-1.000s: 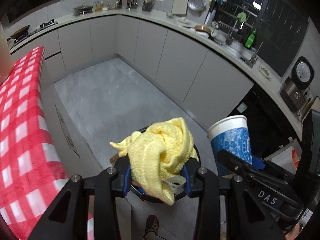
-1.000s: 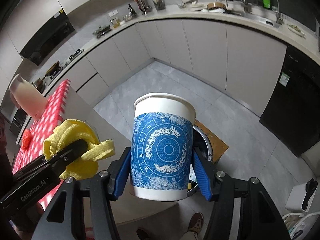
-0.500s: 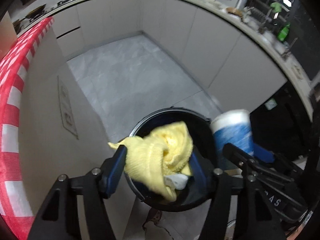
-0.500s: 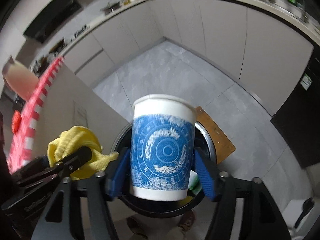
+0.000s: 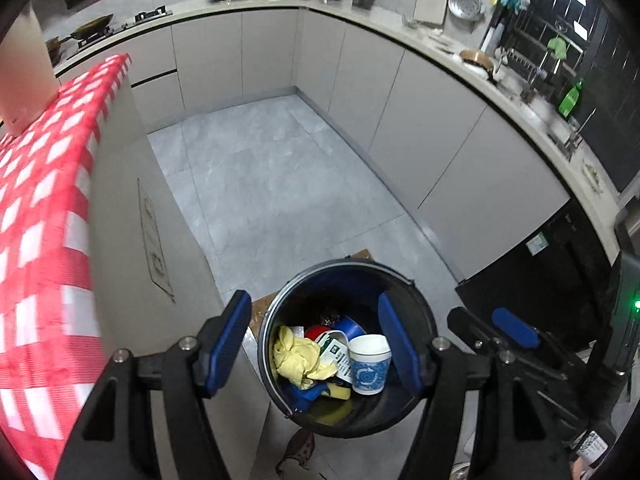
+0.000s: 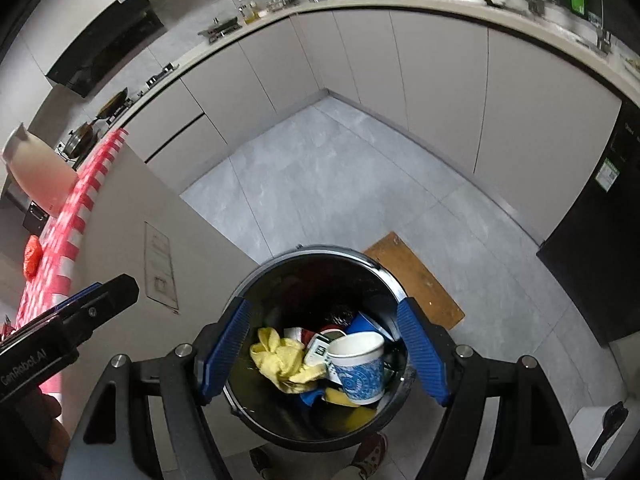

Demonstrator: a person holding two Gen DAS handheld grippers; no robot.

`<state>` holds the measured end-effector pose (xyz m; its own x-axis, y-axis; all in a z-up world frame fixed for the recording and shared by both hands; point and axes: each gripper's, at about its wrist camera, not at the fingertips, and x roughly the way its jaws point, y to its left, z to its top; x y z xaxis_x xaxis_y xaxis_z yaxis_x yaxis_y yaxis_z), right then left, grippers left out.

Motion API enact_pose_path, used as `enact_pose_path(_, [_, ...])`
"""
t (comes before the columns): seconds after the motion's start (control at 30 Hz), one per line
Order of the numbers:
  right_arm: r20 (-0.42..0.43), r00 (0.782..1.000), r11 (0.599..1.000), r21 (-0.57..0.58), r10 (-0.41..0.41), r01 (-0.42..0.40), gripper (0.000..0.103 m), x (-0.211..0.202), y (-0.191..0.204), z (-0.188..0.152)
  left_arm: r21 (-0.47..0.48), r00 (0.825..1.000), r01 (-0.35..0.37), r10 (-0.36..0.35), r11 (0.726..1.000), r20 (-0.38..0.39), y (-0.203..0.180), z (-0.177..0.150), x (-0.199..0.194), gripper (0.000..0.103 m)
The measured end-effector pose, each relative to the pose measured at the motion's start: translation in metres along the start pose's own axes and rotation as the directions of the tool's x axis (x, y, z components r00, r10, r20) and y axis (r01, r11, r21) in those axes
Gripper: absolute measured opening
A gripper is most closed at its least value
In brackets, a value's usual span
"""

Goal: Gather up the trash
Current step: 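Open both tools to drop the cloth and cup into the bin, then move both tools back over the table toward the tissue and red bag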

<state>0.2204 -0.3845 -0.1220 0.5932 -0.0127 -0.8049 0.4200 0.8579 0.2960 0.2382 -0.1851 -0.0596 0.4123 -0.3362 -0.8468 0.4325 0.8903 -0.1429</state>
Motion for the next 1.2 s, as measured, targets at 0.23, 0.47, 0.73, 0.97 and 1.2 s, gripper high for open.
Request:
enact_pose_path(0.23, [0.063,0.998,0.999,-0.04,0.023,-0.021,0.078,-0.038,0.041,0.007,-0.021,0.998,0.017,-0.016,1.0,0.066,0.028,0.008,-0.039,0.067])
enact_pose_path(0.47, [0.1,0.992,0.994,-0.092,0.073,-0.064,0.078,-0.069,0.105,0.0,-0.053,0.993,-0.005,0.012,0.999,0.117,0.079,0.004,-0.081,0.068])
enact_pose_path(0.73, [0.11,0.982,0.975,-0.179,0.154,-0.133,0.078,-0.088,0.206,-0.018,-0.116,0.982,-0.068,0.087,0.991,0.166,0.154,-0.006,-0.127,0.069])
enact_pose_path(0.97, [0.086,0.97,0.938,-0.288,0.228,-0.195,0.078,-0.089,0.313,-0.043,-0.199,0.968,-0.119,0.158,0.973,0.193,0.235,-0.021,-0.157,0.071])
enact_pose_path(1.2, [0.054,0.959,0.904,-0.353,0.278,-0.242,0.078,-0.072,0.412,-0.069,-0.256,0.955,-0.163,0.218,0.953,0.203,0.32,-0.039,-0.179,0.071])
